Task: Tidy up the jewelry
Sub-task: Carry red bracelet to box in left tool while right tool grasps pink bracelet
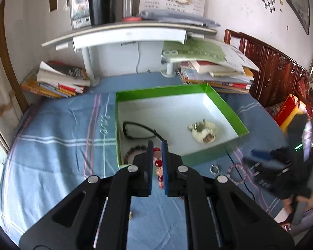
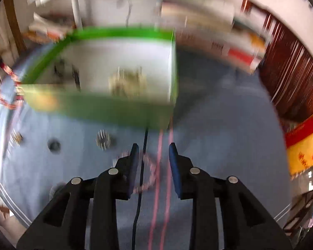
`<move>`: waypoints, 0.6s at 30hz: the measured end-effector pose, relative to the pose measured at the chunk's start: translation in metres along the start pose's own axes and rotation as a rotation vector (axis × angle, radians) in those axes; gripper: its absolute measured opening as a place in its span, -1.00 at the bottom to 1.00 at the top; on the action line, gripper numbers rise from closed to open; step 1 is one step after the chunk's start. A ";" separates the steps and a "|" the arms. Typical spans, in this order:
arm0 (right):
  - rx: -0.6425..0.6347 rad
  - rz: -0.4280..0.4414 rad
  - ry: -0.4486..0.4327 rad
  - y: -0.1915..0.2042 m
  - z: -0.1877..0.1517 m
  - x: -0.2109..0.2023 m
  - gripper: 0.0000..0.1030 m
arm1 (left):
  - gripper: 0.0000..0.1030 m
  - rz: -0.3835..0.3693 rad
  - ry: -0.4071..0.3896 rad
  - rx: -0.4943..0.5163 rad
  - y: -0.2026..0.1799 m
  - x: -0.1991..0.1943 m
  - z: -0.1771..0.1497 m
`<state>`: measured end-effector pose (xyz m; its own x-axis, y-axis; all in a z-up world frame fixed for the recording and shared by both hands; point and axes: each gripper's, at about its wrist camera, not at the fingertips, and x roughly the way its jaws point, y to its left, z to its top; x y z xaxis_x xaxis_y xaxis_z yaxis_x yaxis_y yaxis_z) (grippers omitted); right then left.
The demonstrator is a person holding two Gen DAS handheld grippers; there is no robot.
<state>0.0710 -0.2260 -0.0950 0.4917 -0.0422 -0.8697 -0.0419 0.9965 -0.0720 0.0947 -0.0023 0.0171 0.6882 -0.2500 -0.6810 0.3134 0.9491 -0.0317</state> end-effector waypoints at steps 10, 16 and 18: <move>-0.032 0.031 -0.028 0.016 -0.008 -0.006 -0.85 | -0.84 -0.010 0.036 -0.018 0.001 -0.001 -0.021; -0.050 0.042 -0.143 0.023 0.010 -0.045 -0.85 | -0.84 -0.010 0.042 -0.023 0.001 -0.001 -0.022; -0.057 0.044 -0.186 0.025 0.017 -0.059 -0.85 | -0.84 -0.011 0.041 -0.022 0.001 -0.001 -0.023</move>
<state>0.0553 -0.1972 -0.0373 0.6403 0.0204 -0.7679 -0.1137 0.9912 -0.0684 0.0793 0.0037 0.0011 0.6571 -0.2532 -0.7100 0.3065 0.9503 -0.0553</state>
